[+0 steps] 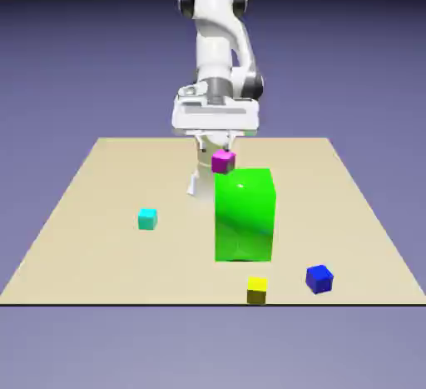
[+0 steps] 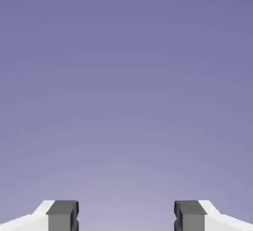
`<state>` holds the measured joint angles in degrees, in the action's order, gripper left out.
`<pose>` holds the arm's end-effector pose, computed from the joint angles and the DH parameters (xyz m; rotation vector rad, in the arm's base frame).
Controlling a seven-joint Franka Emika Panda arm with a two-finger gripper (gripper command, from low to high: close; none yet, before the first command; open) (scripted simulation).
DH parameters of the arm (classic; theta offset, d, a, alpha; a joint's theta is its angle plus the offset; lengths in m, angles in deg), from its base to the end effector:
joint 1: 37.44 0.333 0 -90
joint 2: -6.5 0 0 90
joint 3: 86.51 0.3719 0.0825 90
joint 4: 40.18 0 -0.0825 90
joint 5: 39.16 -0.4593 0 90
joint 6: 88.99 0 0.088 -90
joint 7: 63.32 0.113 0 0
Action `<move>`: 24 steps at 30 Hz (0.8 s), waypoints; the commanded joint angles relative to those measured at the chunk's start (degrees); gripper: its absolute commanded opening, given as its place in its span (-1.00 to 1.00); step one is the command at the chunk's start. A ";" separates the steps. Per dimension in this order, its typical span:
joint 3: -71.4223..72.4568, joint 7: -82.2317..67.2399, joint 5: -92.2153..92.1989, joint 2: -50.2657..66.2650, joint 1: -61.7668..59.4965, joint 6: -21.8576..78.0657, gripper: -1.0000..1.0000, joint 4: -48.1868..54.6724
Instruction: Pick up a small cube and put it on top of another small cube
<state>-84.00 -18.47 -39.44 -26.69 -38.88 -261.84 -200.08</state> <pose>0.4254 0.0077 0.4659 -2.4624 0.9915 -1.0529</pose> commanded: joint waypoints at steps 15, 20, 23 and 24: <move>31.15 29.85 -3.44 -6.65 -26.49 14.31 0.00 13.74; 41.53 39.80 -4.59 -8.87 -35.32 19.09 0.00 18.33; 47.76 45.77 -5.28 -10.20 -40.61 21.95 0.00 21.07; 49.84 47.76 -5.51 -10.64 -42.38 22.90 0.00 21.99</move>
<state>-34.17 29.29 -44.95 -37.33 -81.26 -238.94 -178.09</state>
